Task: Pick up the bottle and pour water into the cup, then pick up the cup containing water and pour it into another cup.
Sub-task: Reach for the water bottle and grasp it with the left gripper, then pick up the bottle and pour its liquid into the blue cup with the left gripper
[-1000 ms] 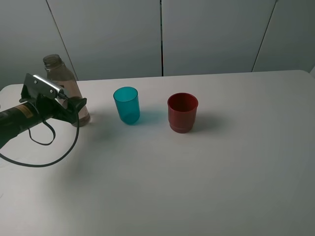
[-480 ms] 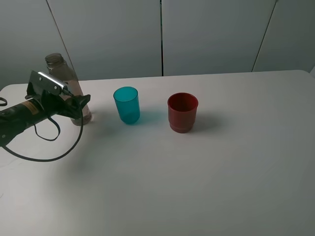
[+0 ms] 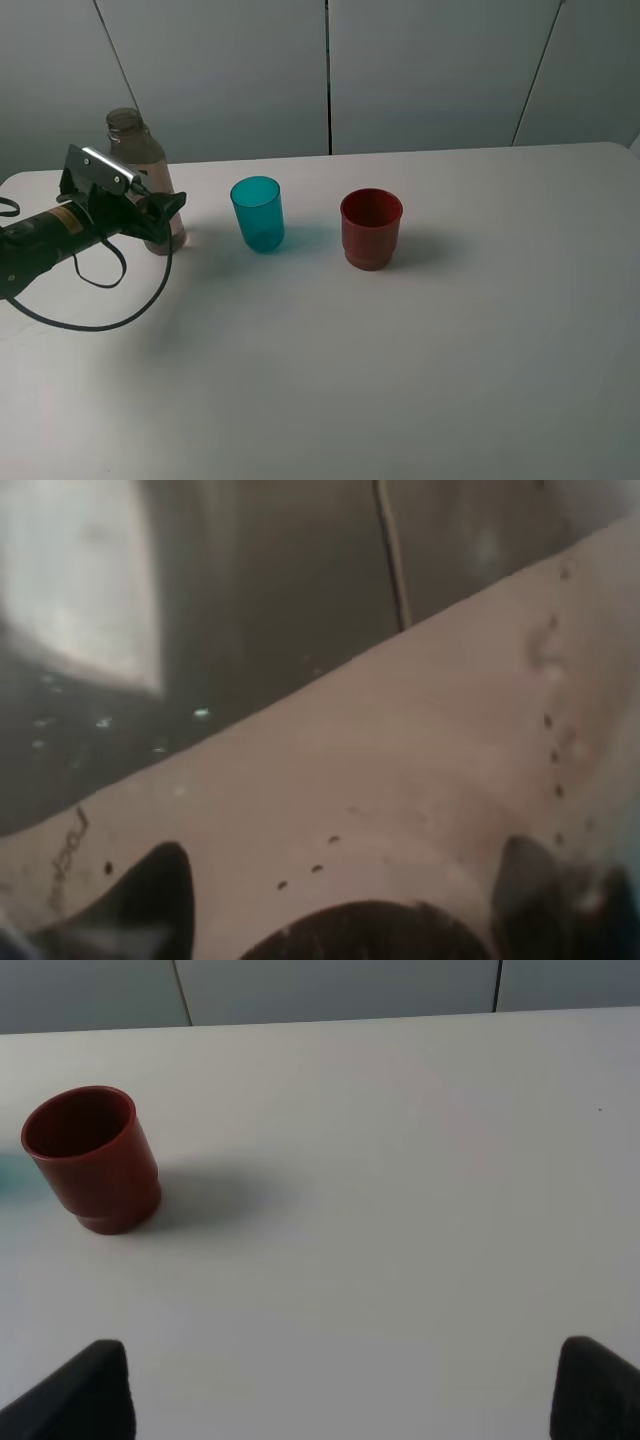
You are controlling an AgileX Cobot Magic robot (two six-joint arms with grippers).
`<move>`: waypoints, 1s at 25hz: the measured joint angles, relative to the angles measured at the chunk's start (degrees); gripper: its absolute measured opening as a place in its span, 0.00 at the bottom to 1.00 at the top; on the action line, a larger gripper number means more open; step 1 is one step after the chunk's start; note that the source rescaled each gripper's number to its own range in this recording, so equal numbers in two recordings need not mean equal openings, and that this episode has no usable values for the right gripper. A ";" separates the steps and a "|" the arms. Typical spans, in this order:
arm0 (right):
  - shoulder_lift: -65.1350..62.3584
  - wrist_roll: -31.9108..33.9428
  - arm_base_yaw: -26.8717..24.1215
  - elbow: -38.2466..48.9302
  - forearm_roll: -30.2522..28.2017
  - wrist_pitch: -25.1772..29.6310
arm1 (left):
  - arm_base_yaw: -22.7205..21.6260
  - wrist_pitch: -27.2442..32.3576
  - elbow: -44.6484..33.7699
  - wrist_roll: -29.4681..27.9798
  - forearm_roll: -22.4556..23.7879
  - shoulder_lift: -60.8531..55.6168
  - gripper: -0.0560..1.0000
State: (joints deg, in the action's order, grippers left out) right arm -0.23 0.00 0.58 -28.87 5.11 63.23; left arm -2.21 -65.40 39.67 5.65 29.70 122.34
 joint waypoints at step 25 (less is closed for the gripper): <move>0.00 0.00 0.00 0.00 0.00 0.00 | 0.00 -0.85 0.27 -11.44 2.14 -3.08 0.07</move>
State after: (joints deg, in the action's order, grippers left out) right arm -0.23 0.00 0.58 -28.87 5.11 63.23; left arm -2.21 -66.25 39.94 -5.80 31.83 119.26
